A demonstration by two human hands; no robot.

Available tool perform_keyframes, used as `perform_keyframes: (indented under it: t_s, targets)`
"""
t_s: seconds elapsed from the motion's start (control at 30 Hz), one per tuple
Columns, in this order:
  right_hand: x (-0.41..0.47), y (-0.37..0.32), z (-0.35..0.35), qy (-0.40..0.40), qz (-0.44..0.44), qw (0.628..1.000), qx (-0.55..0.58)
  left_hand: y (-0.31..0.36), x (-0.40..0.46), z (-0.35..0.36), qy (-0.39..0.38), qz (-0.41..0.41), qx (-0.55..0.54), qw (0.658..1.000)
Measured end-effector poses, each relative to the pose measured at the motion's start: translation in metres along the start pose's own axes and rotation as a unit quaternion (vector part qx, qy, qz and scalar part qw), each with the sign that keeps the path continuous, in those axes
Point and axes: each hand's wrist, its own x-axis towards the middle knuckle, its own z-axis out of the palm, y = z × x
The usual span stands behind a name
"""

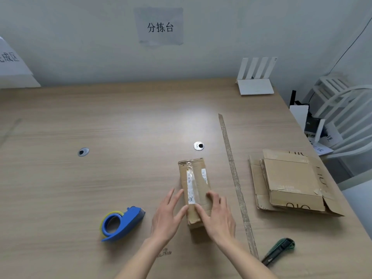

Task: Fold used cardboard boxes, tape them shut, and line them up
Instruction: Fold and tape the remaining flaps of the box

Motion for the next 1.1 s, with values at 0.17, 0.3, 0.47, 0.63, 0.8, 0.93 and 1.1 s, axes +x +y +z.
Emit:
perform_keyframes:
  t_s: [0.17,0.3,0.47,0.63,0.8,0.93,1.1]
  targets:
    - [0.000,-0.009,0.016,-0.073,-0.044,0.993,0.086,-0.014,-0.007,-0.004,-0.057,0.015,-0.026,0.998]
    - [-0.002,-0.006,0.014,-0.087,-0.020,0.991,0.096,-0.011,-0.006,-0.008,-0.068,0.006,-0.026,0.997]
    - [-0.005,-0.009,0.006,-0.055,-0.041,0.996,0.050,-0.036,-0.022,-0.037,0.053,-0.011,0.057,0.997]
    - [-0.012,-0.015,0.011,0.021,-0.077,0.996,0.036,-0.118,-0.044,-0.054,0.131,-0.115,0.159,0.972]
    - [-0.019,-0.017,0.020,0.072,-0.105,0.992,0.019,-0.152,-0.049,-0.055,-0.017,-0.169,0.206,0.964]
    - [-0.024,-0.018,0.014,0.097,-0.127,0.987,-0.008,-0.141,-0.042,-0.073,-0.013,-0.171,0.116,0.978]
    - [-0.022,-0.055,-0.005,-0.007,-0.282,0.958,-0.044,-0.098,-0.039,-0.122,0.032,-0.134,0.085,0.987]
